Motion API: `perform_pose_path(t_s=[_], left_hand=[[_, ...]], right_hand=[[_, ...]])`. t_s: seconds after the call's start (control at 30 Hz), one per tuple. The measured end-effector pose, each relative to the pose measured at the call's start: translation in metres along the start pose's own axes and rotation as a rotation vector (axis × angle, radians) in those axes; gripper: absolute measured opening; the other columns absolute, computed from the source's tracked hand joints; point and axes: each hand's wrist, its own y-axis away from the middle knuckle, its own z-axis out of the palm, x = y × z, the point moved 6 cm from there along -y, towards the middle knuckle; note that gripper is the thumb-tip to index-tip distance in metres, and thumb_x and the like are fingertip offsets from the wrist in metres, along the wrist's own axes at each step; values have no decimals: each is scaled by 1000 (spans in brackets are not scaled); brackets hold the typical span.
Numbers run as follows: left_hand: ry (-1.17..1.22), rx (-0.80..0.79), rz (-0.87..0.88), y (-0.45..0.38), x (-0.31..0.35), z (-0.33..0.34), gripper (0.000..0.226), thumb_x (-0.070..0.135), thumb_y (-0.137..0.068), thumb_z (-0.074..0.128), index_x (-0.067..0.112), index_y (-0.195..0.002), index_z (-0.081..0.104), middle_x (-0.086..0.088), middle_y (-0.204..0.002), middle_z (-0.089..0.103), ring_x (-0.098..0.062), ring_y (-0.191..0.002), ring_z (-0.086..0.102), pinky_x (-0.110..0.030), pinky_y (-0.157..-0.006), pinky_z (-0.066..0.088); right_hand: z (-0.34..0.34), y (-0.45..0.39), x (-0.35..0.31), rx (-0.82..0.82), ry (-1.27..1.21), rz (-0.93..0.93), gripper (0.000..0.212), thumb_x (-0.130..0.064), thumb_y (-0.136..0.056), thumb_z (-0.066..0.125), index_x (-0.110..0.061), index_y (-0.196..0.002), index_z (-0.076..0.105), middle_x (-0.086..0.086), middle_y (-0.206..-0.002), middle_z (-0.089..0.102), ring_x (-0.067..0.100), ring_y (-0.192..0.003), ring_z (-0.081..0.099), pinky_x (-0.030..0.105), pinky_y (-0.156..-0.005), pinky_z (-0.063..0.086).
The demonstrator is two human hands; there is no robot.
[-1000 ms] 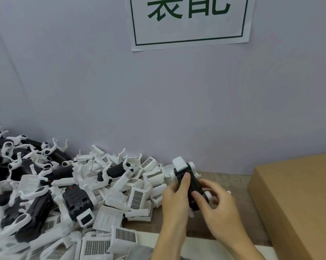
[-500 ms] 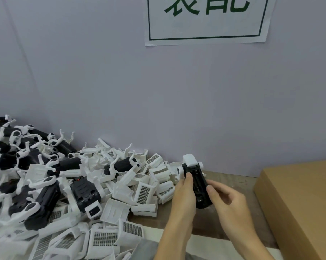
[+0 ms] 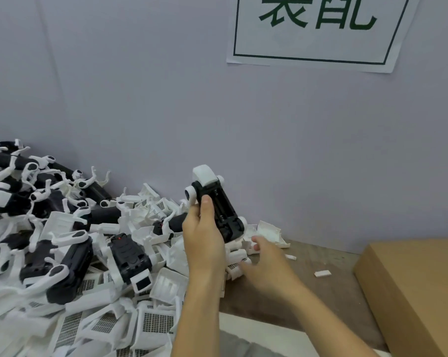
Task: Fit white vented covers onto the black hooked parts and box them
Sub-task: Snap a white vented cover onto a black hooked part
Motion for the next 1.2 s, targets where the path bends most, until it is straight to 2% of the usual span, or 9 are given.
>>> perform_pose_path(t_s=[0.17,0.37,0.43,0.53,0.63,0.73,0.87,1.03,1.2], left_hand=[[5,-19,-3,0,2,-1,31,31,-106,43,21,-112,72,-14,-110,73,-32,-106,69,-55,-93,56],[-64,-52,-31,1,-5,6,31,33,-106,44,19,-109,71,-13,-109,73,-29,-103,70,-48,-91,58],[-82,-66,-38,2,-7,8,32,33,-106,44,16,-107,70,-15,-107,72,-30,-102,69,-50,-91,57],[-98,-99,-34,5,-9,13,31,33,-106,43,17,-106,70,-14,-106,73,-29,-101,69,-47,-89,58],[-112,-135,-43,7,-14,20,32,33,-106,43,17,-104,70,-14,-105,73,-28,-99,71,-38,-80,60],[-133,-163,-76,9,-22,28,31,35,-106,44,18,-103,70,-11,-105,74,-24,-99,71,-34,-78,59],[-190,-201,-168,14,-39,37,29,35,-105,46,21,-103,71,-10,-105,75,-24,-99,71,-45,-87,59],[-330,-309,-276,20,-72,48,28,34,-105,49,20,-97,71,-3,-94,77,-17,-87,74,-31,-75,59],[-386,-367,-264,29,-94,59,25,29,-105,50,23,-90,69,9,-72,74,0,-63,69,-12,-50,48]], right_hand=[[26,-4,-6,-20,58,-9,46,-47,-81,73,-29,-117,51,-14,-109,66,15,-108,61,45,-99,48],[4,0,12,-52,-1,22,43,-41,-83,76,-29,-112,47,-11,-100,58,1,-87,57,23,-75,51],[-12,5,27,-65,2,54,65,-36,-85,75,-25,-139,42,-10,-116,59,4,-101,59,25,-87,51],[-35,18,46,2,-114,73,70,-29,-82,80,-24,-143,46,-13,-121,60,-1,-102,60,18,-87,48],[-50,36,67,177,-367,104,58,-36,-81,80,-29,-133,57,-10,-122,65,2,-102,64,22,-85,46],[-48,50,87,280,-713,178,30,-38,-89,70,-37,-118,66,-6,-97,75,12,-89,71,28,-70,53],[-45,51,94,233,-1053,207,28,-28,-101,55,-18,-126,63,8,-99,71,24,-76,70,31,-60,52],[-58,47,90,206,-1200,120,27,-9,-98,55,-21,-113,74,5,-99,71,24,-73,68,29,-62,52],[-69,45,94,406,-1079,95,11,-26,-96,63,-18,-99,69,3,-99,71,32,-84,73,38,-68,54]])
